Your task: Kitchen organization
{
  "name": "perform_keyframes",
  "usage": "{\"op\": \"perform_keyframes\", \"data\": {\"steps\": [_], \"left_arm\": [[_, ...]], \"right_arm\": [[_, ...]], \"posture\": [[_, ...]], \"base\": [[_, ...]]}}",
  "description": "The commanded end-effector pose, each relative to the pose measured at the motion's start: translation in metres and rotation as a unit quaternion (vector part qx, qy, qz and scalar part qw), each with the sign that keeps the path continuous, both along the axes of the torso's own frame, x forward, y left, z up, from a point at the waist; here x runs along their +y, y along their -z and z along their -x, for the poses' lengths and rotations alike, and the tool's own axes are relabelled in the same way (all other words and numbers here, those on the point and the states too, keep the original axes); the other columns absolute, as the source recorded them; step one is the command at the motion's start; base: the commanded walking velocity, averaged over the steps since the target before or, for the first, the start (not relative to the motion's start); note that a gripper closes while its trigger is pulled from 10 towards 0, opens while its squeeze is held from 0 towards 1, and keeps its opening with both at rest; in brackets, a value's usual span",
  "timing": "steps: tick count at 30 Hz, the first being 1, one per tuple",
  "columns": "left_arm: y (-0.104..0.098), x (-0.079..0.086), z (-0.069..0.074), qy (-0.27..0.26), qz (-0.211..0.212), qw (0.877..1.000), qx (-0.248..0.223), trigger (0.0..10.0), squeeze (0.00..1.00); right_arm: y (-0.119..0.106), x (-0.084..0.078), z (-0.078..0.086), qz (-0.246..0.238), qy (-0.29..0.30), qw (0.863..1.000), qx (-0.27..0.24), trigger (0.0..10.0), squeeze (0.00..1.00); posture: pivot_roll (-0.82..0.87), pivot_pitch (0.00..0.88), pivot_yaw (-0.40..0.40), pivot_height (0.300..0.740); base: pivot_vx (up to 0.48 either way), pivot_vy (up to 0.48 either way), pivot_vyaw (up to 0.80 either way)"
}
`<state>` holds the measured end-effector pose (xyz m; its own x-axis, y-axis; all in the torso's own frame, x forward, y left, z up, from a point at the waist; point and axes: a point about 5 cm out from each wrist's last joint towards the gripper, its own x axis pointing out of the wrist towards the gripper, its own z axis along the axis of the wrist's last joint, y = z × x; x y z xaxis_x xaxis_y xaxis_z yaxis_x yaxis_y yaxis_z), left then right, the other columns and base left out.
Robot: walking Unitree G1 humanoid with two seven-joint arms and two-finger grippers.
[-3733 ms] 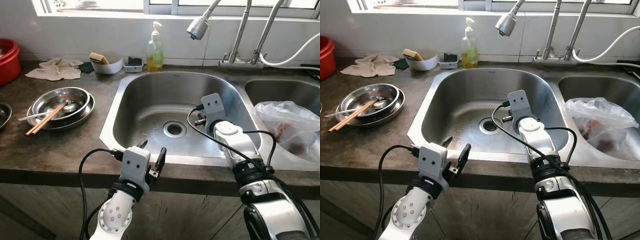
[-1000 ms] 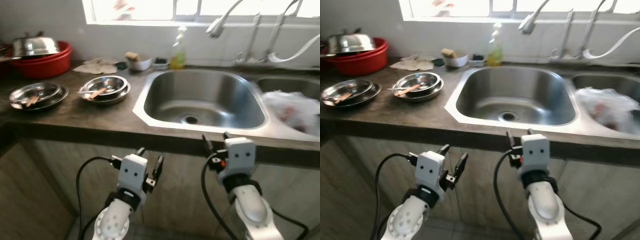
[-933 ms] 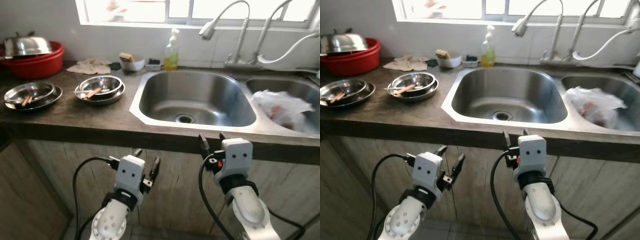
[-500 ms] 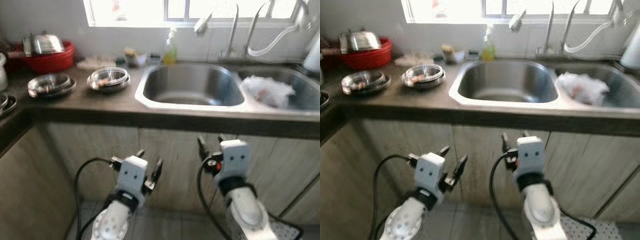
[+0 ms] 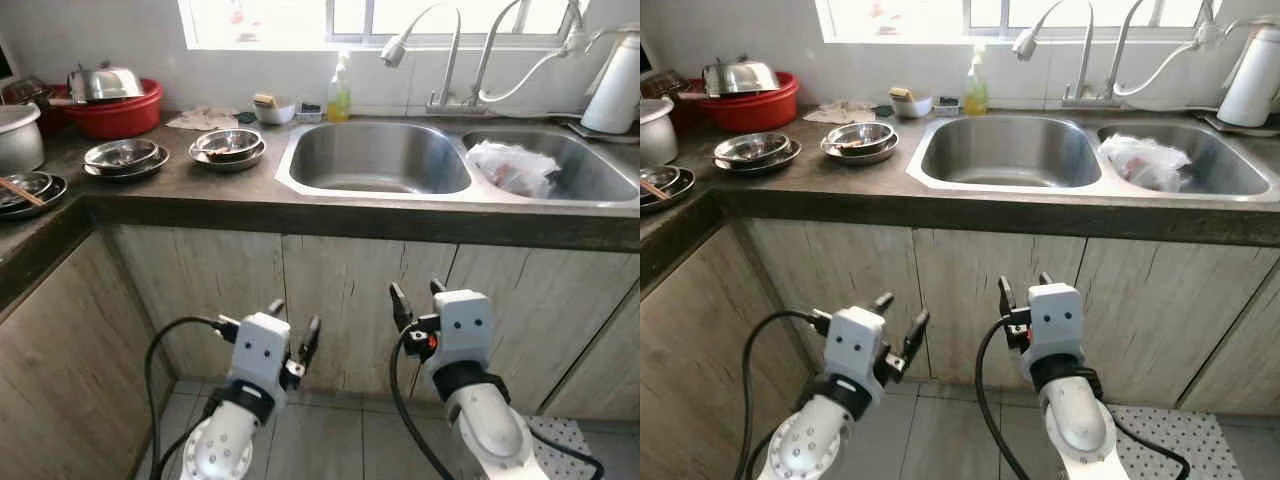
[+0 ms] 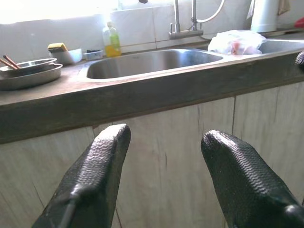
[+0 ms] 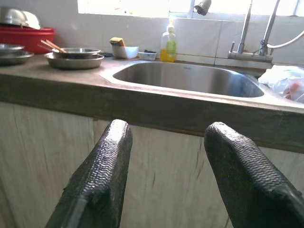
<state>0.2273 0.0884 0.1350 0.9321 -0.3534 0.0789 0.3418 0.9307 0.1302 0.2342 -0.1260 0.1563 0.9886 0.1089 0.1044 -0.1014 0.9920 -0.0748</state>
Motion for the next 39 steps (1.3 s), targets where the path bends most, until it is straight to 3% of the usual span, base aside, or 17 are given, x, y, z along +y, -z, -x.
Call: {"op": "perform_keyframes", "data": {"steps": [1,12,27,39], "left_arm": [[-0.0024,-0.0034,-0.0025,0.002,-0.002,1.0,-0.005,10.0,0.0],[-0.0034,0.0033,-0.0058,-0.017,-0.007,1.0,-0.011,10.0,0.0],[-0.0012,-0.0023,-0.004,-0.001,-0.01,1.0,-0.009,10.0,0.0],[-0.0019,-0.0054,-0.0044,-0.007,-0.006,1.0,-0.009,10.0,0.0]], "right_arm": [[-0.0024,-0.0006,-0.0008,0.006,0.002,1.0,-0.009,10.0,0.0],[-0.0017,0.0006,-0.0033,0.014,-0.004,1.0,-0.012,10.0,0.0],[-0.0004,0.0014,-0.006,0.012,-0.013,1.0,-0.01,10.0,0.0],[-0.0008,0.0051,-0.0088,0.007,-0.028,1.0,-0.013,10.0,0.0]], "posture": [[0.11,0.024,-0.005,0.74],[0.12,0.014,0.001,0.74],[0.12,0.025,-0.002,0.74],[0.12,0.02,-0.003,0.74]], "base": [[0.0,0.0,0.0],[0.129,0.0,0.8],[0.078,0.0,0.8],[0.273,0.0,0.8]]}}
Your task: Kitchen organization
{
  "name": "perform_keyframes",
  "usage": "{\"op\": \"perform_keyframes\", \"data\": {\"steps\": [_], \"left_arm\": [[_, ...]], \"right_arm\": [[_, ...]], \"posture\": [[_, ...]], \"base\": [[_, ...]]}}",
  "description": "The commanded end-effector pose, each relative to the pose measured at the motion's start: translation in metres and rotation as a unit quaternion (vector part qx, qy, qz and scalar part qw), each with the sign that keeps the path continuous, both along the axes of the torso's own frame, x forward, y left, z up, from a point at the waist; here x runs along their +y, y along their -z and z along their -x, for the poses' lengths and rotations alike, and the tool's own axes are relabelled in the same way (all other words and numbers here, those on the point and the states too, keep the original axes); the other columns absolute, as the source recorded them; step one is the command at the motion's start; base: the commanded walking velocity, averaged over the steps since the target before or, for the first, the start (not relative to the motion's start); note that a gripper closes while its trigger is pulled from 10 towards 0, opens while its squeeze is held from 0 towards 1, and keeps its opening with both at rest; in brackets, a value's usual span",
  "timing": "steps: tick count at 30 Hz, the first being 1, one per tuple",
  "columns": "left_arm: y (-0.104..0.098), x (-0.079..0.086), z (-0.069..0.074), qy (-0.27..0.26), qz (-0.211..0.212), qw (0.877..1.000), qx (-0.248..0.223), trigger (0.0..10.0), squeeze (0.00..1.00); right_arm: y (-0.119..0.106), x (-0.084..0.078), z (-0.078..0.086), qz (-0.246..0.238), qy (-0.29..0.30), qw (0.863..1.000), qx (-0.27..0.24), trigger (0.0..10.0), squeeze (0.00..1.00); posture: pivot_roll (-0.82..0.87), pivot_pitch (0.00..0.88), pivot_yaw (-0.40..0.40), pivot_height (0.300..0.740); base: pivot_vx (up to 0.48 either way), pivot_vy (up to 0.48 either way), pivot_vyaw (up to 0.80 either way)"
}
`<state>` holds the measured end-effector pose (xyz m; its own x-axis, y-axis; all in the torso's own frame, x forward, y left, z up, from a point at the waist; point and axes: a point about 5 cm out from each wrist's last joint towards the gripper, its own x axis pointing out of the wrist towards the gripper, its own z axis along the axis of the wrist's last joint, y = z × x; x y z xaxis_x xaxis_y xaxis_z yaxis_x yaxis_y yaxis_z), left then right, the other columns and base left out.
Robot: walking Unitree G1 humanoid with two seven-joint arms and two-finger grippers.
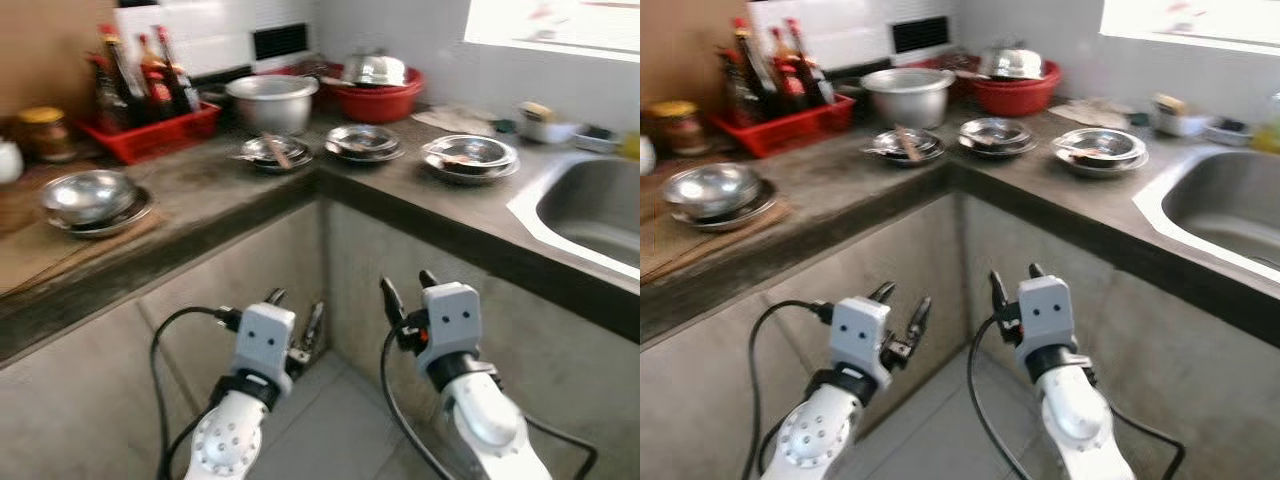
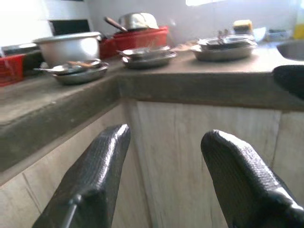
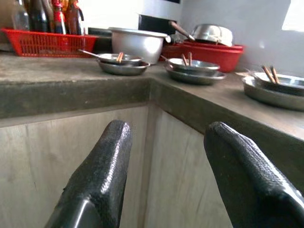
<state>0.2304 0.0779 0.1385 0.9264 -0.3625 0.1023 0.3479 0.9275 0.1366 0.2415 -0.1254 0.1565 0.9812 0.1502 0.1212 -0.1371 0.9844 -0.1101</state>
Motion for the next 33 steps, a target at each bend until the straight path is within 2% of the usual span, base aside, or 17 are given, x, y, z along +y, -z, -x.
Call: {"op": "perform_keyframes", "data": {"steps": [1,13,24,33], "left_arm": [[0.002,0.005,-0.002,-0.014,-0.007,1.0,0.004,10.0,0.0],[-0.001,0.01,-0.005,-0.03,-0.012,0.999,-0.007,10.0,0.0],[0.001,0.014,-0.007,-0.044,-0.011,0.999,-0.002,10.0,0.0],[0.0,0.014,-0.007,-0.041,-0.011,0.999,-0.004,10.0,0.0]], "right_arm": [[0.0,0.005,-0.002,-0.01,-0.011,1.0,-0.001,10.0,0.0],[-0.002,0.007,-0.002,-0.006,-0.018,1.0,-0.003,10.0,0.0],[-0.006,0.001,-0.01,-0.015,-0.01,1.0,-0.011,10.0,0.0],[-0.01,0.003,-0.013,-0.034,-0.014,0.999,-0.014,10.0,0.0]], "posture": [[0.12,0.02,-0.003,0.74],[0.12,0.022,-0.006,0.74],[0.12,0.031,-0.007,0.74],[0.13,0.034,-0.007,0.74]], "base": [[0.0,0.0,0.8],[0.0,0.0,0.8],[0.273,0.0,0.8],[0.297,0.0,0.0]]}}
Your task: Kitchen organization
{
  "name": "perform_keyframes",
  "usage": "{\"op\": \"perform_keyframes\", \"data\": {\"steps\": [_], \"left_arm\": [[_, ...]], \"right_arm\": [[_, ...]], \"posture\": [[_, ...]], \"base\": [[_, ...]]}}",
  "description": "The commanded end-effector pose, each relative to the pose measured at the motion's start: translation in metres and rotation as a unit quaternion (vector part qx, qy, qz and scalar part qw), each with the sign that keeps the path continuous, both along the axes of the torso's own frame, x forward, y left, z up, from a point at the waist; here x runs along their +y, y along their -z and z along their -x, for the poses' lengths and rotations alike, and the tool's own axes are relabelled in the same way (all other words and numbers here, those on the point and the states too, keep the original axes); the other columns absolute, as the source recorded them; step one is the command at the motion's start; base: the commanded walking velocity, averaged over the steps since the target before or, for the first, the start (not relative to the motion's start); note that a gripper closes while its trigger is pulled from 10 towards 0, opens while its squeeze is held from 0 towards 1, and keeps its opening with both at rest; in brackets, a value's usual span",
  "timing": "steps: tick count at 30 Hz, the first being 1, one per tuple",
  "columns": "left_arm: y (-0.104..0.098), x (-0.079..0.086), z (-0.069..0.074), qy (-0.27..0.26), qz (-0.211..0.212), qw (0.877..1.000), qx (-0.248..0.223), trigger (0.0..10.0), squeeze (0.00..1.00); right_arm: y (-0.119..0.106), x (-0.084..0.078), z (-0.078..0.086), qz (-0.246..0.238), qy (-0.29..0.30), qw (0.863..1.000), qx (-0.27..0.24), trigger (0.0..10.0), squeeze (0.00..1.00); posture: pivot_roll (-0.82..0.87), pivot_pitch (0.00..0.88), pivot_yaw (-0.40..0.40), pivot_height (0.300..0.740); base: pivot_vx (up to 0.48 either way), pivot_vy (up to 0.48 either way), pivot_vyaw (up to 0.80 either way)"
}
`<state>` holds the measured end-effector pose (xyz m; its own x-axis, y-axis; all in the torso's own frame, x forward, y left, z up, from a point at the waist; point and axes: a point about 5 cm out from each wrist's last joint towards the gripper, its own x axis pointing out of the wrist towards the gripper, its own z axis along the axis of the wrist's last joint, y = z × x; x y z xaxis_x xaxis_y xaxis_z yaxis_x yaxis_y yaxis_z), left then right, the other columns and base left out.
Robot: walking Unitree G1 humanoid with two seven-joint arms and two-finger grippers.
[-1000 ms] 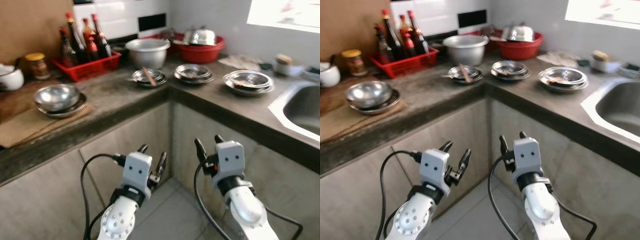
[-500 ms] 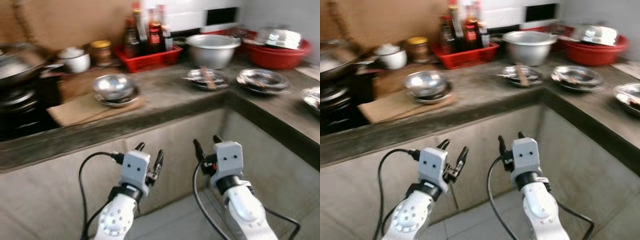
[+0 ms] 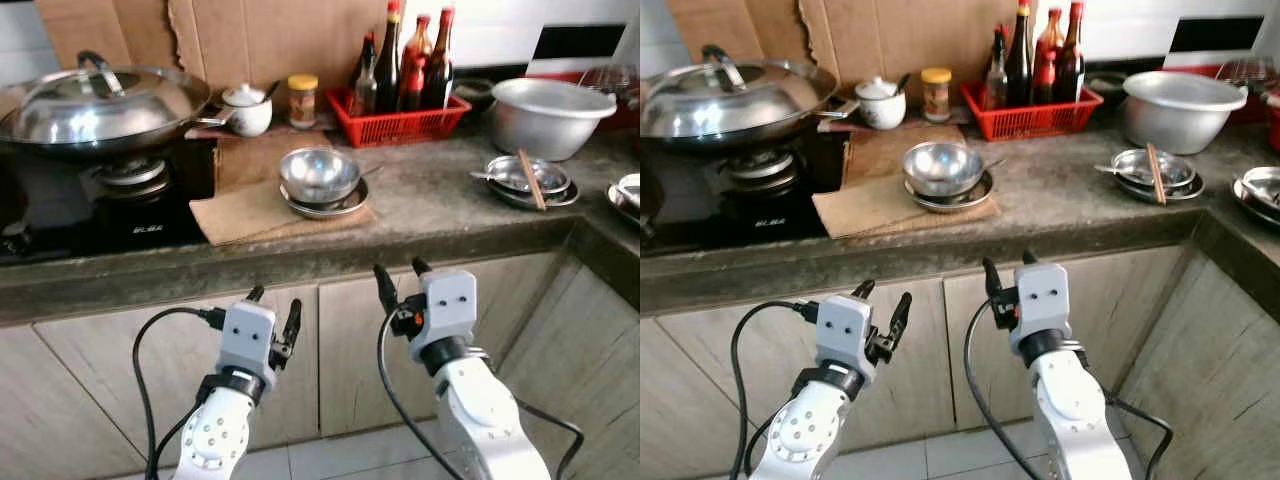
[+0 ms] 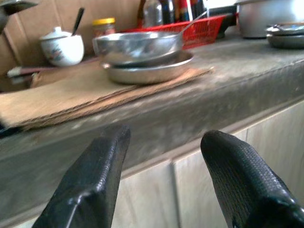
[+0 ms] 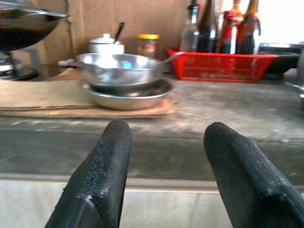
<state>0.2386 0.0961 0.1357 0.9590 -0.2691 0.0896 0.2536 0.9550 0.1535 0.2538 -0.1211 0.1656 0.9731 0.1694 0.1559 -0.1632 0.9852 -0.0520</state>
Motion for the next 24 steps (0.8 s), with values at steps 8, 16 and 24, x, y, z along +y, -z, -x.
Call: {"op": "perform_keyframes", "data": {"steps": [8,16,24], "left_arm": [[-0.003,-0.006,0.0,0.01,0.0,1.0,-0.008,10.0,0.0],[-0.004,-0.006,0.0,0.005,0.0,1.0,-0.009,10.0,0.0],[-0.003,-0.006,0.0,0.002,0.004,1.0,-0.007,10.0,0.0]], "right_arm": [[-0.002,0.002,-0.003,-0.01,-0.018,1.0,-0.001,10.0,0.0],[-0.005,0.004,-0.007,-0.004,-0.028,1.0,-0.008,10.0,0.0],[-0.008,0.004,-0.012,0.001,-0.036,0.999,-0.013,10.0,0.0]], "posture": [[0.12,0.036,-0.005,0.74],[0.12,0.037,-0.012,0.74],[0.13,0.042,-0.014,0.74]], "base": [[0.301,0.0,0.0],[0.296,0.0,0.0],[0.067,0.0,0.0]]}}
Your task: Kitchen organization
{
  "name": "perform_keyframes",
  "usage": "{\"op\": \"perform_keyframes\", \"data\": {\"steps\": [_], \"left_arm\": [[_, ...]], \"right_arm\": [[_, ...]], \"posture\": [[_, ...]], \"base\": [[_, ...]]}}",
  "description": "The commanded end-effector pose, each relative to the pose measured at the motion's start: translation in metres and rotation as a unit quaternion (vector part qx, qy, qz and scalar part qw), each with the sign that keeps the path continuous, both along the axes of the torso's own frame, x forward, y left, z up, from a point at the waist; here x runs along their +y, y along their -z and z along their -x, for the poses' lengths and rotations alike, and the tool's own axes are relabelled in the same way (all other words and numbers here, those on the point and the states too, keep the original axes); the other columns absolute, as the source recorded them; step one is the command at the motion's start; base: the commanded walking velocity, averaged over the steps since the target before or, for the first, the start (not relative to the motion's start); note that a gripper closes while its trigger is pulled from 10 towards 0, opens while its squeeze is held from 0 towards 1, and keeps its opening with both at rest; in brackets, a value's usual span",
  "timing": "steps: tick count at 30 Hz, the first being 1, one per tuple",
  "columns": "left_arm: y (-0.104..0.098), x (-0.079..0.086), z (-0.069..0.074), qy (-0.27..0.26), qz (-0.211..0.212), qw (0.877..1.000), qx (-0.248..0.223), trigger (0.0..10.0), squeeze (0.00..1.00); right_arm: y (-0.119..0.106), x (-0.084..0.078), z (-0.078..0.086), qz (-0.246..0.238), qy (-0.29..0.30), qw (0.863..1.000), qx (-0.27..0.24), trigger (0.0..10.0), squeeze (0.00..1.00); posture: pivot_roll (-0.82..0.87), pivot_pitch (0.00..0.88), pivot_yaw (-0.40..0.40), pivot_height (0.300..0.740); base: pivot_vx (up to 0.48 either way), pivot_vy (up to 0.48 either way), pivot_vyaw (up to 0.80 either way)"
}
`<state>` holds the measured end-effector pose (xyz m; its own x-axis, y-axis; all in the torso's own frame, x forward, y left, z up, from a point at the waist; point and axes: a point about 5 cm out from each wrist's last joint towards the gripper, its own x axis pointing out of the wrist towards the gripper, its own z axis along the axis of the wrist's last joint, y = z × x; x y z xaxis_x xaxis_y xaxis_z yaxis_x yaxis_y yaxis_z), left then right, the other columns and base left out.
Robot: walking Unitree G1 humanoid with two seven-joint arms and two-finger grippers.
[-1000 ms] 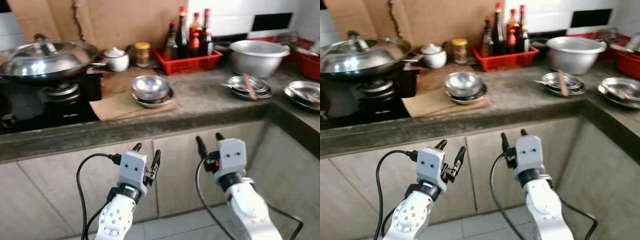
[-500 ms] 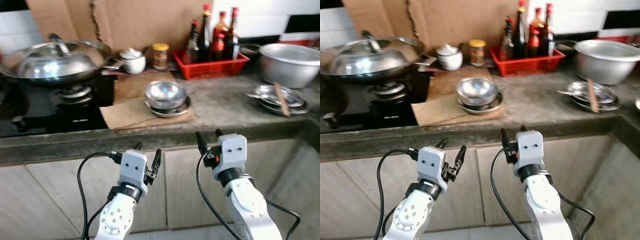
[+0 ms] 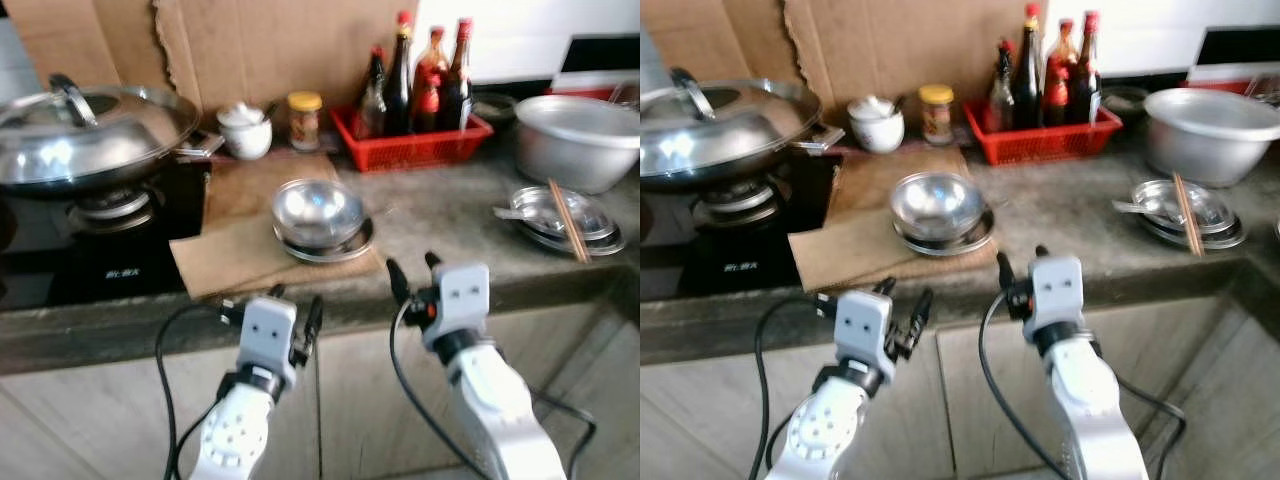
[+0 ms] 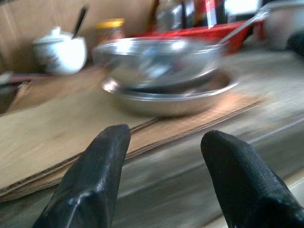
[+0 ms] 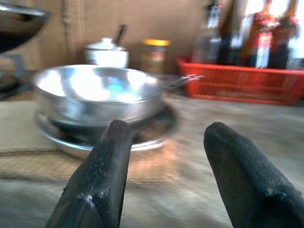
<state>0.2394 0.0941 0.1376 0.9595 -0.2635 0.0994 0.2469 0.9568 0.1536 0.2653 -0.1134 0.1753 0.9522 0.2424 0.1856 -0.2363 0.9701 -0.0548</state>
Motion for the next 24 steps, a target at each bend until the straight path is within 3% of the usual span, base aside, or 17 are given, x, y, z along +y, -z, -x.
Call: {"op": "perform_keyframes", "data": {"steps": [1,7,8,13,18,19,24], "left_arm": [[-0.001,-0.004,0.001,0.005,0.002,1.0,-0.002,10.0,0.0],[-0.001,-0.005,0.001,0.009,0.004,1.0,-0.002,10.0,0.0],[-0.001,-0.007,0.002,0.012,0.004,1.0,-0.003,10.0,0.0],[-0.001,-0.008,0.005,0.016,0.003,1.0,-0.003,10.0,0.0],[-0.001,-0.008,0.005,0.015,0.002,1.0,-0.004,10.0,0.0],[-0.002,-0.008,0.005,0.015,0.002,1.0,-0.005,10.0,0.0],[-0.001,-0.01,0.006,0.016,0.003,1.0,-0.006,10.0,0.0]], "right_arm": [[0.001,-0.004,-0.001,0.003,0.003,1.0,0.002,10.0,0.0],[-0.002,-0.005,-0.009,-0.013,0.003,1.0,0.009,10.0,0.0],[-0.003,-0.003,-0.013,-0.036,-0.004,0.999,0.016,10.0,1.0],[-0.006,0.002,-0.023,-0.078,-0.015,0.997,0.026,10.0,1.0],[-0.011,0.006,-0.03,-0.089,-0.018,0.995,0.026,10.0,1.0],[-0.013,0.006,-0.036,-0.097,-0.019,0.995,0.029,10.0,0.0],[-0.017,0.007,-0.049,-0.095,-0.009,0.995,0.031,10.0,0.0]], "posture": [[0.13,0.042,-0.014,0.74],[0.13,0.046,-0.016,0.74],[0.13,0.045,-0.017,0.74],[0.14,0.045,-0.026,0.74],[0.14,0.044,-0.03,0.74],[0.14,0.043,-0.032,0.74],[0.14,0.036,-0.038,0.74]], "base": [[0.0,0.0,0.0],[0.0,0.0,0.0],[0.0,0.0,0.0],[0.0,0.0,0.0],[0.0,0.0,0.0],[0.0,0.0,0.0],[0.0,0.0,0.0]]}}
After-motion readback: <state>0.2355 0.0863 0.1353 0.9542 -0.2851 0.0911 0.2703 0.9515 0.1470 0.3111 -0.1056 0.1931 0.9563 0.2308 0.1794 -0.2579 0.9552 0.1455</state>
